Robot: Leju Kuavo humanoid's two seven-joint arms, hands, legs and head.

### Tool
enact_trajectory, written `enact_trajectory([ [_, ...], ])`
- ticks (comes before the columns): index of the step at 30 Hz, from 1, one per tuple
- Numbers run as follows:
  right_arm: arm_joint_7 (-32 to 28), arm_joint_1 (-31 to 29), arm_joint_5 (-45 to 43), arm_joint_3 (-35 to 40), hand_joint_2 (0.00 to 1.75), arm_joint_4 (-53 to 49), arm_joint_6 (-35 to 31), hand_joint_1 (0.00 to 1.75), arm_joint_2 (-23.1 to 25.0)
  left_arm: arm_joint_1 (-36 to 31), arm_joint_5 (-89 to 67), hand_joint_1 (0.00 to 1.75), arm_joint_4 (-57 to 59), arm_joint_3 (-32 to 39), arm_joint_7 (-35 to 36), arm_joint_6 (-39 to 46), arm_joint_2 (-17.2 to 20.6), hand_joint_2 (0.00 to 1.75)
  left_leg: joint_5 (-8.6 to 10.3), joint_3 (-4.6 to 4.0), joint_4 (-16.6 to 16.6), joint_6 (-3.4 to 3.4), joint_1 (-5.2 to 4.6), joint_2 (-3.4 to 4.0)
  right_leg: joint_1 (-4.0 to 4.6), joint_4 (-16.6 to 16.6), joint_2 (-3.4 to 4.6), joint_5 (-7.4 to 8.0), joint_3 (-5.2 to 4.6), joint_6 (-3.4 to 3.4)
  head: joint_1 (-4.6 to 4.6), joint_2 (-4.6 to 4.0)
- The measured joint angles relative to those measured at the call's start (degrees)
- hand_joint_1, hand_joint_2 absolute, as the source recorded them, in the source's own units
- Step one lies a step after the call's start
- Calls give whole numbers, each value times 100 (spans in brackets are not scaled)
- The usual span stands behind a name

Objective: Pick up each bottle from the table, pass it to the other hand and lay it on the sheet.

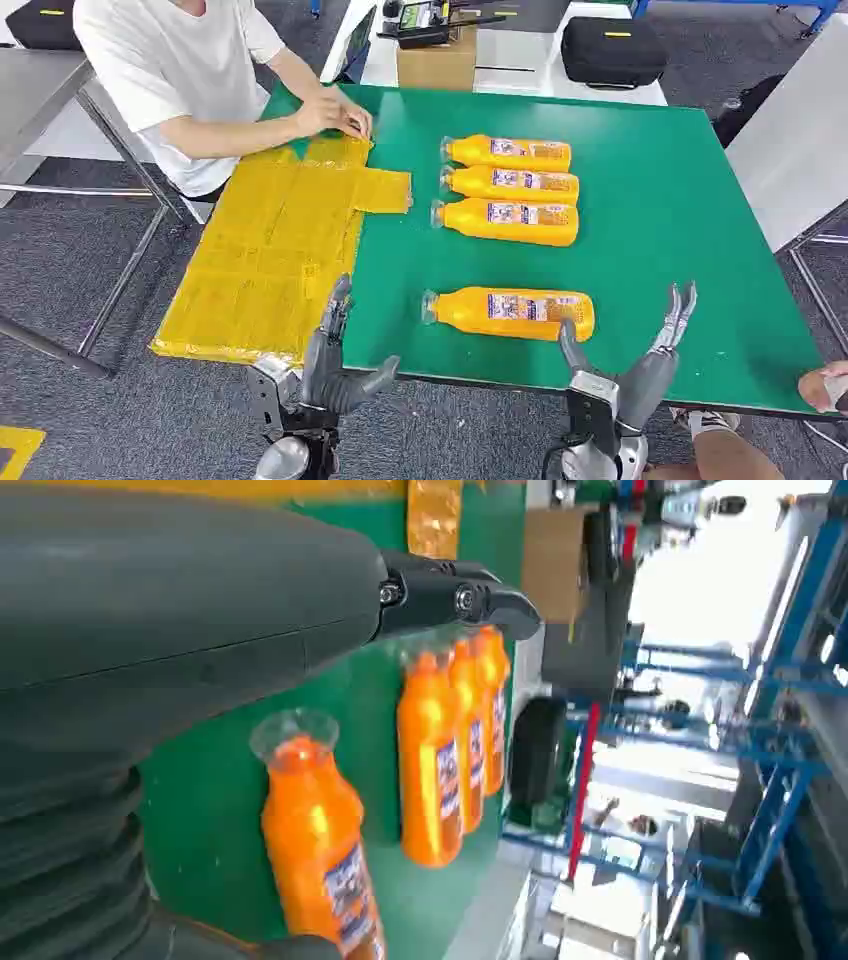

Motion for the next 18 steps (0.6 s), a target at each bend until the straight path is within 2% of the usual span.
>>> enact_trajectory([
  [8, 0, 64, -334, -231, 175, -26, 0, 0, -299, -234, -4, 0, 450, -197, -137, 529, -81, 175, -1, 0, 0, 1, -5, 9, -2, 1, 2, 2, 2, 1, -2, 0],
  [18, 0, -635, -190, -325, 175, 470, 0, 0, -275, -174, 188, 0, 233, -135, -218, 465, 0, 175, 4, 2, -1, 2, -1, 4, 0, 5, 1, 2, 9, 1, 0, 0],
])
